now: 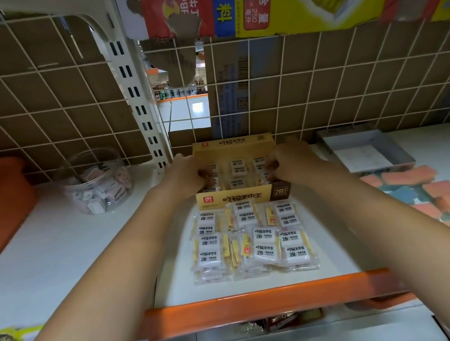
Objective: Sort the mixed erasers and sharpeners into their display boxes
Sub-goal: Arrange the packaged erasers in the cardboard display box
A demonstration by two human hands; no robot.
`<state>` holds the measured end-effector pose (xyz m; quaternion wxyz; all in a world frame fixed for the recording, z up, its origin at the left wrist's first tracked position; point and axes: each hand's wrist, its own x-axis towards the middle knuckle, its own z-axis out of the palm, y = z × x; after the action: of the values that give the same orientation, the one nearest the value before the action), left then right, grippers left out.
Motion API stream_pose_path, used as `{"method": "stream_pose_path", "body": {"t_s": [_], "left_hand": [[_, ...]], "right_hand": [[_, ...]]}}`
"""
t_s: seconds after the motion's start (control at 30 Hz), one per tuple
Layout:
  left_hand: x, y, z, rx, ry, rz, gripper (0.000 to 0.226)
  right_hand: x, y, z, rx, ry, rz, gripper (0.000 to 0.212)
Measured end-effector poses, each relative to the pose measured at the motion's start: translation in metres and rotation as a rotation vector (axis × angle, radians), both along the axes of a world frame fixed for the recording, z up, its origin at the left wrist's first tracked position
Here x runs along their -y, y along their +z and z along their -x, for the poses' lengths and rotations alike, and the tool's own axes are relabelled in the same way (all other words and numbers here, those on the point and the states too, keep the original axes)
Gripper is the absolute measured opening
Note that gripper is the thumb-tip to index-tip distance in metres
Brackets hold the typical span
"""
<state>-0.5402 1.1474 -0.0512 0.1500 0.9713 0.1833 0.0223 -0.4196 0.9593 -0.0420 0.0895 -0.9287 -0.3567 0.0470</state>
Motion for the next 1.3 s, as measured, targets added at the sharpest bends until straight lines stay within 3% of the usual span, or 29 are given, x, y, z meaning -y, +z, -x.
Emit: {"method": "stream_pose_path", "body": {"t_s": [0.13,0.27,0.37,0.47,0.63,0.73,0.87,0.97,1.17,1.3], "left_hand": [[0.007,0.010,0.005,0.027,0.002,-0.025,0.011],[0.022,0.028,0.038,0.300,-0.130,0.063,0.021],[0.033,0.026,0.076,0.414,-0.085,0.181,0.017],[0.046,0.015,0.107,0.365,-0.033,0.252,0.018],[0.046,-0.002,0.125,0.183,-0.012,0.230,0.036],[0.047,-0.003,0.127,0.162,-0.042,0.279,0.029],[0.049,-0.002,0.125,0.178,0.012,0.338,0.022],[0.047,-0.001,0.126,0.221,0.073,0.493,0.012],[0.046,0.017,0.122,0.400,0.117,0.831,0.020],[0.039,0.034,0.106,0.505,0.133,0.822,0.021]], "right_hand": [[0.000,0.003,0.008,0.050,0.015,-0.017,0.025],[0.021,0.011,0.036,0.007,0.117,-0.272,0.019],[0.048,0.015,0.072,-0.137,0.147,-0.426,0.014],[0.064,0.010,0.100,-0.230,0.203,-0.426,0.012],[0.064,0.003,0.110,-0.274,0.240,-0.315,0.037],[0.061,0.004,0.112,-0.321,0.228,-0.311,0.034],[0.060,0.010,0.114,-0.408,0.169,-0.324,0.028],[0.059,0.010,0.114,-0.500,0.106,-0.411,0.019],[0.054,0.010,0.105,-0.743,0.011,-0.670,0.023],[0.044,0.021,0.090,-0.705,0.025,-0.718,0.024]]}}
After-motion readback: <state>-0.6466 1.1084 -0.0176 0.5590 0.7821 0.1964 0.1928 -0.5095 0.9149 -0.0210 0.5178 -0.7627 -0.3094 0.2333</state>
